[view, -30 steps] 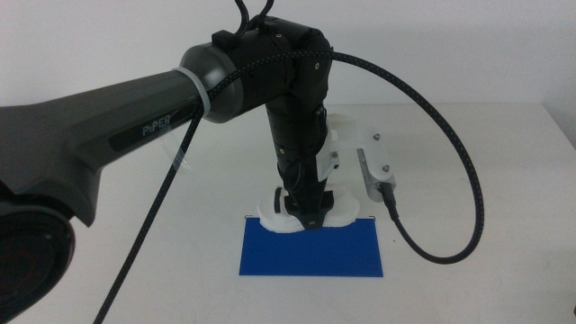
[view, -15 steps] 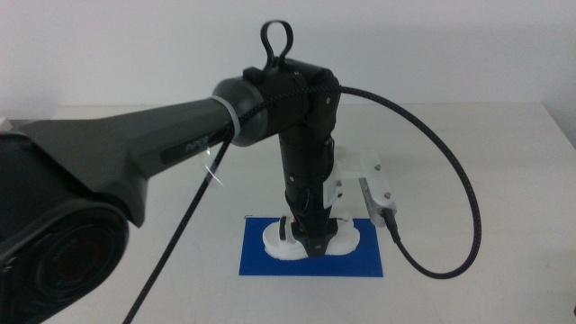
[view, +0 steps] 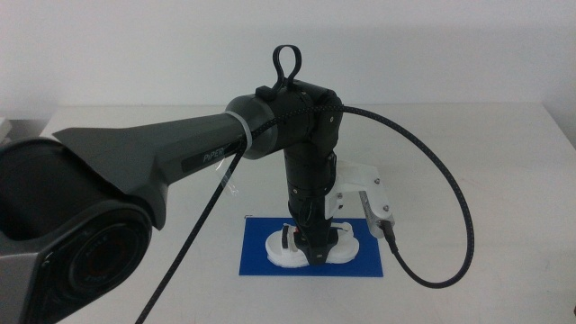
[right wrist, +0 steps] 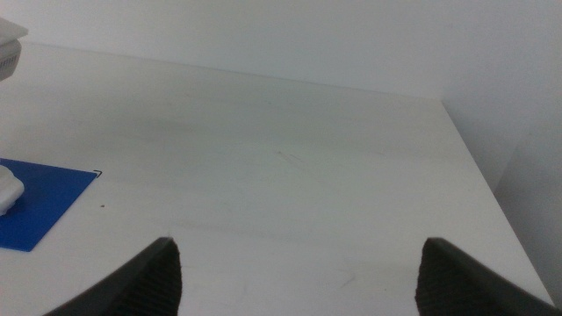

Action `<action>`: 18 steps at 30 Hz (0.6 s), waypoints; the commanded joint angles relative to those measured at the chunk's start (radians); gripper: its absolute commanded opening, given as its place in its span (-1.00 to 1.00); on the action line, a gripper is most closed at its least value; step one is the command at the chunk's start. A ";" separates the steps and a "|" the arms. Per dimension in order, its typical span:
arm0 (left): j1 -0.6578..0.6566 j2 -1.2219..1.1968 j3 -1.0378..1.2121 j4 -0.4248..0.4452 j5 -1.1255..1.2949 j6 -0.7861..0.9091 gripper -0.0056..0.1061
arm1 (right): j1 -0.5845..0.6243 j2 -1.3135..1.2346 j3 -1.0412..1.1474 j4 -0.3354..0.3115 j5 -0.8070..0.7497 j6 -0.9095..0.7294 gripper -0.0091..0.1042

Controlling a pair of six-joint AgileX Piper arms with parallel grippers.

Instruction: Use one arm to grab the shoe from the table and place it on the mat.

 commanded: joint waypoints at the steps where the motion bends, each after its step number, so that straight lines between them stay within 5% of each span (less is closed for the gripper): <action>1: -0.003 -0.065 -0.030 -0.012 0.002 0.012 -0.67 | -0.001 0.004 0.005 -0.011 -0.073 -0.010 0.53; 8: -0.003 -0.065 -0.030 -0.018 -0.013 0.021 -0.31 | -0.001 0.004 0.005 -0.011 -0.073 -0.010 0.53; 18: -0.003 -0.065 -0.030 -0.031 -0.012 0.020 0.79 | -0.001 0.004 0.005 -0.011 -0.073 -0.010 0.53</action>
